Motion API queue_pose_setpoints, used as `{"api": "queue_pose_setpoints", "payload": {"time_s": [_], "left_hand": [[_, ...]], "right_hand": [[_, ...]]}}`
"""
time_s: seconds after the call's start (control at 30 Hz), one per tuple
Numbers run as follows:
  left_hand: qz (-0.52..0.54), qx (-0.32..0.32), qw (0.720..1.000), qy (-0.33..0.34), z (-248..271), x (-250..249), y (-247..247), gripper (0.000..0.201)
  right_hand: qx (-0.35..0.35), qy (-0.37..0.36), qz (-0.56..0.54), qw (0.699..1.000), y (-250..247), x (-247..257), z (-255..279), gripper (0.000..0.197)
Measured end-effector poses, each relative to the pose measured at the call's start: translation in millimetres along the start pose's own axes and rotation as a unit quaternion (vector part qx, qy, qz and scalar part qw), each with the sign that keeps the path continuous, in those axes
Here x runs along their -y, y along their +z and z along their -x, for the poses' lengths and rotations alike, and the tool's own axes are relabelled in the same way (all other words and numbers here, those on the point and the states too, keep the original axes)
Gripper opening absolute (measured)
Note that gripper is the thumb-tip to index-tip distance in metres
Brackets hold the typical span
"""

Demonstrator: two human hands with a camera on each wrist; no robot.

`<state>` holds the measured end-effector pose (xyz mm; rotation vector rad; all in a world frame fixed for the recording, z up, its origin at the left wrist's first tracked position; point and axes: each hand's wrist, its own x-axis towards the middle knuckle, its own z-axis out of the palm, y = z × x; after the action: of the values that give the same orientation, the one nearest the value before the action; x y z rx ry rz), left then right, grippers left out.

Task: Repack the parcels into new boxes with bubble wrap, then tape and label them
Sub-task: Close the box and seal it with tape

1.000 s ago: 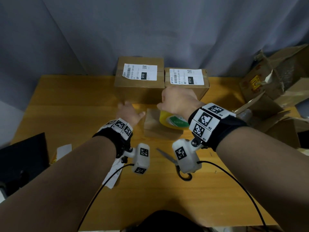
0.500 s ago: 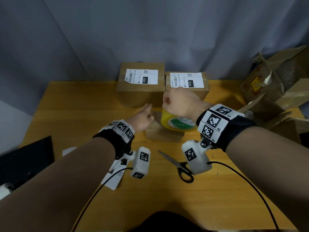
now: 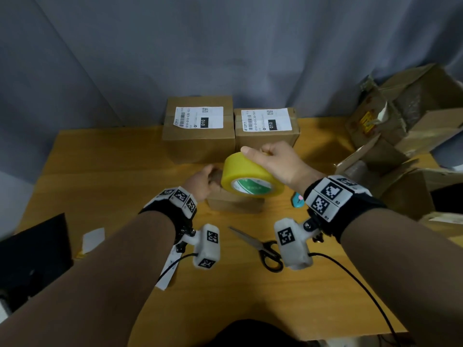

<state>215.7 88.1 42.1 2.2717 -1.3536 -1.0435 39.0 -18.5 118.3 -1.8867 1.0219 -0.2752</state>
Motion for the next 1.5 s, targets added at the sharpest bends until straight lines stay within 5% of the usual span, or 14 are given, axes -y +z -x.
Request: {"api": "queue_pose_setpoints", "payload": {"time_s": [0.2,0.37,0.5,0.63,0.8,1.07,1.33,1.5], "left_hand": [[0.012,-0.009,0.999,-0.037,-2,0,4,0.053],[-0.006,0.002,0.999,-0.04,-3,1,6,0.053],[-0.208,-0.04,0.977,0.014,8,-11,7,0.054],[-0.319,0.063,0.941,0.091,16,-16,24,0.079],[-0.412,0.083,0.901,0.109,9,-24,32,0.113],[-0.245,0.072,0.963,0.082,6,0,2,0.12],[-0.121,0.035,0.988,0.089,11,5,-6,0.128],[-0.221,0.025,0.971,0.086,9,11,2,0.132]], "right_hand": [[0.012,0.042,0.155,0.987,-17,5,-8,0.082],[0.014,0.058,0.319,0.946,-41,-5,2,0.071],[0.024,0.092,0.312,0.945,-42,-19,5,0.073],[0.029,0.097,0.264,0.959,-38,-27,3,0.073],[0.032,0.102,0.234,0.966,-26,-25,-4,0.061],[0.062,0.079,0.204,0.974,9,-8,-14,0.066],[0.05,0.02,0.263,0.963,6,28,-15,0.054],[0.069,0.087,0.325,0.939,6,17,-9,0.054]]}}
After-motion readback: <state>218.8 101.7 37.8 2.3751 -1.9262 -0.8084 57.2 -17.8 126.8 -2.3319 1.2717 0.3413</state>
